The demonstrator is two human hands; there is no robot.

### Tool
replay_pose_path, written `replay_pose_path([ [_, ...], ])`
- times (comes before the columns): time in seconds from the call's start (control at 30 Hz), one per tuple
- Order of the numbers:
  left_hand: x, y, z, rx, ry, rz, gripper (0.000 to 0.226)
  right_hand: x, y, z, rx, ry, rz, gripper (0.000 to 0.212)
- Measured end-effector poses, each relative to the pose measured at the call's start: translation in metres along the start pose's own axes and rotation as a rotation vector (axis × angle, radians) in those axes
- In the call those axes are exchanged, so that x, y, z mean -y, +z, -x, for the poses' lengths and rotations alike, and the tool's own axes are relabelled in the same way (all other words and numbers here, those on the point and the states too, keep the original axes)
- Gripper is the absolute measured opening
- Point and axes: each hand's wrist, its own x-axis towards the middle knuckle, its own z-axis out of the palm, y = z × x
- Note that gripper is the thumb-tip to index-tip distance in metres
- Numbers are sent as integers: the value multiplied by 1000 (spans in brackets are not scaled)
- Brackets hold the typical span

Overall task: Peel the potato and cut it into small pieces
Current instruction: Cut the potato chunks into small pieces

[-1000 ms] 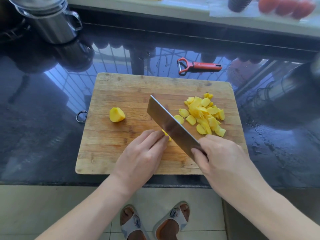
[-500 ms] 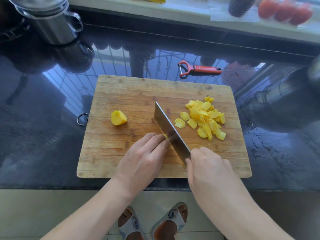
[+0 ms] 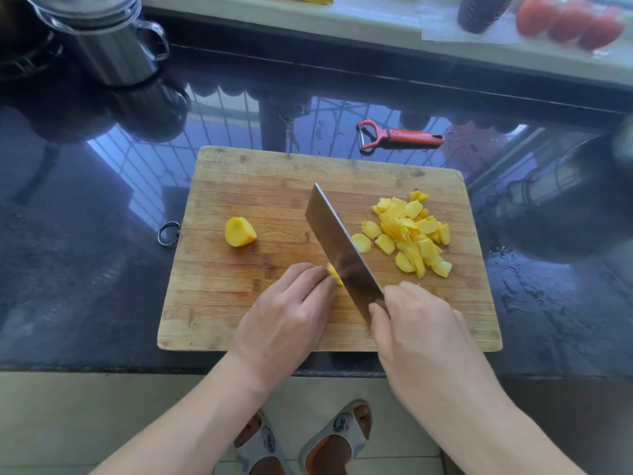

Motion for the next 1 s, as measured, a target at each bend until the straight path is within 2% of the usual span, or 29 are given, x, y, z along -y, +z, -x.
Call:
replay_pose_path([
  [0.43, 2, 3, -1, -1, 2, 1, 15, 7, 5, -11, 83, 65, 31, 40],
  [0.63, 2, 4, 1, -7, 6, -22, 15, 3, 15, -39, -20, 17, -56, 30],
  [0.77, 4, 4, 0, 12, -8, -17, 16, -23, -2, -45, -107, 26, -101, 27],
  [0.83, 1, 0, -1, 31, -105, 71, 18, -37, -22, -41, -141, 15, -83, 32],
  [0.87, -3, -5, -2, 27, -206, 147, 19, -43, -32, -39, -154, -17, -52, 32],
  [0.93, -12, -26, -7, -45, -479, 291, 20, -55, -49, -31, -160, -142, 72, 21],
  [1.0, -23, -60, -15, -190, -767, 367, 23, -69, -56, -20, -164, -321, 246, 4],
])
